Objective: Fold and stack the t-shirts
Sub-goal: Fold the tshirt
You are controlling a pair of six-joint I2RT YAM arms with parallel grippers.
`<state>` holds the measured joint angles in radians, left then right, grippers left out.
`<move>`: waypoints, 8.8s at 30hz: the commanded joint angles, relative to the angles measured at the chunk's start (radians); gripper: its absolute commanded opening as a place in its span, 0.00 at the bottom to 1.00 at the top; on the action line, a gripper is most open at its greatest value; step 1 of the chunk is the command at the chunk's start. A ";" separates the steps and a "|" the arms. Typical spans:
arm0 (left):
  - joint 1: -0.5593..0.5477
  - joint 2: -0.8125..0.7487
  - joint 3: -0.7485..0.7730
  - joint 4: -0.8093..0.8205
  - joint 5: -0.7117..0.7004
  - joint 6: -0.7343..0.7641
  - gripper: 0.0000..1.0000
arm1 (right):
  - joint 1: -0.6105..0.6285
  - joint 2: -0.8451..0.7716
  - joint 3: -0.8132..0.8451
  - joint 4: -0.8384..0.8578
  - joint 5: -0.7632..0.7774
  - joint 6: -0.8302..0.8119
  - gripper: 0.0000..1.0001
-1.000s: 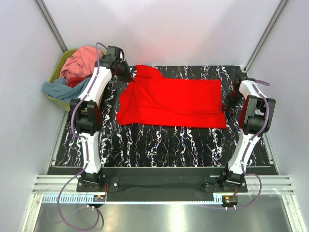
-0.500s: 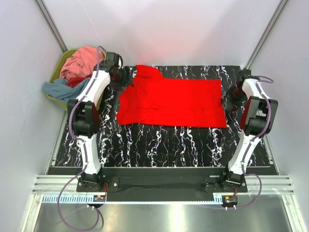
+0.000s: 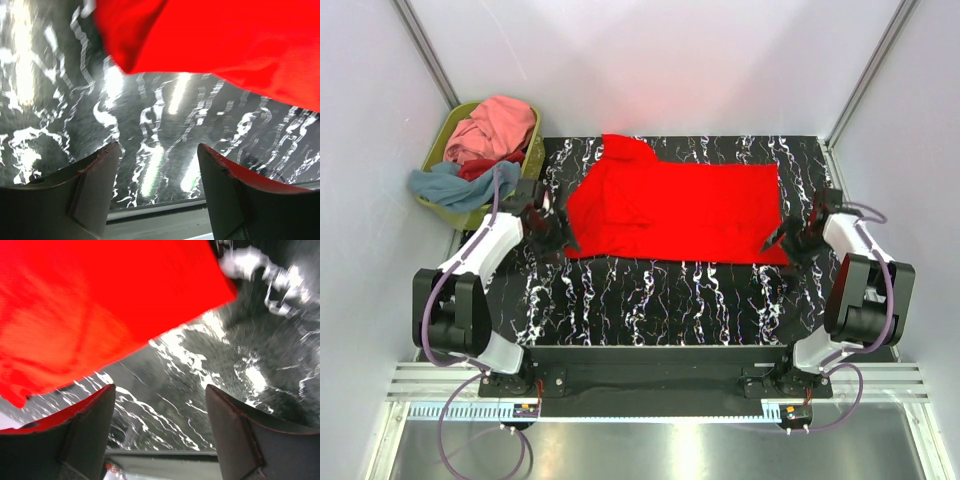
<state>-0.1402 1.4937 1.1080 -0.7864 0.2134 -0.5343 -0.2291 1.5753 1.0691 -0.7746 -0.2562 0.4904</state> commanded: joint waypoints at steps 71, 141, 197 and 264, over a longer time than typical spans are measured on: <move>0.071 -0.096 -0.089 0.131 0.215 0.092 0.57 | -0.121 -0.112 0.040 0.004 -0.027 -0.047 0.69; -0.122 0.678 0.658 0.323 0.285 -0.156 0.00 | 0.223 0.219 0.227 0.201 -0.333 0.011 0.73; -0.032 0.376 0.410 0.078 0.211 0.174 0.50 | 0.296 0.368 0.366 0.221 -0.394 0.042 0.75; 0.139 0.290 -0.023 0.006 -0.028 0.198 0.00 | -0.120 0.266 0.019 0.058 0.187 0.138 0.36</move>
<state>-0.0109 1.8069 1.1210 -0.7643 0.2428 -0.3283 -0.2955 1.8271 1.1297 -0.7650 -0.1482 0.6510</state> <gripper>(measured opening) 0.009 0.362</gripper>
